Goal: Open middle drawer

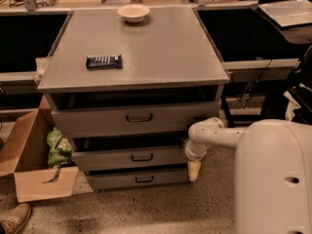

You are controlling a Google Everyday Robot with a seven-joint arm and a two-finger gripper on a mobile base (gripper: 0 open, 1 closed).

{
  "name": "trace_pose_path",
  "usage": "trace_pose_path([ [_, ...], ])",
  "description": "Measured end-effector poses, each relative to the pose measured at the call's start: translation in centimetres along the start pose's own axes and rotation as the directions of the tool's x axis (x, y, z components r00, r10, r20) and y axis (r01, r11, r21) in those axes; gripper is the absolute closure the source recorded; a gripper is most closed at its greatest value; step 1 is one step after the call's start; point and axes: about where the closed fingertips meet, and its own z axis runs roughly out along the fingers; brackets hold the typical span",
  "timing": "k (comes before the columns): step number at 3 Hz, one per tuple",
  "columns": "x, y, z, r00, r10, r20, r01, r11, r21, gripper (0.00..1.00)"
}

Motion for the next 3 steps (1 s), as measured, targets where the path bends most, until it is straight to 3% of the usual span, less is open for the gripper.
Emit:
trace_pose_path([
  [1,0.0,0.0,-0.2,1.0,0.0,0.0,0.0,1.0,0.0,0.18],
  [3,-0.5,0.4,-1.2,1.0,-0.01,-0.002,0.01,0.9999,0.006,0.72],
])
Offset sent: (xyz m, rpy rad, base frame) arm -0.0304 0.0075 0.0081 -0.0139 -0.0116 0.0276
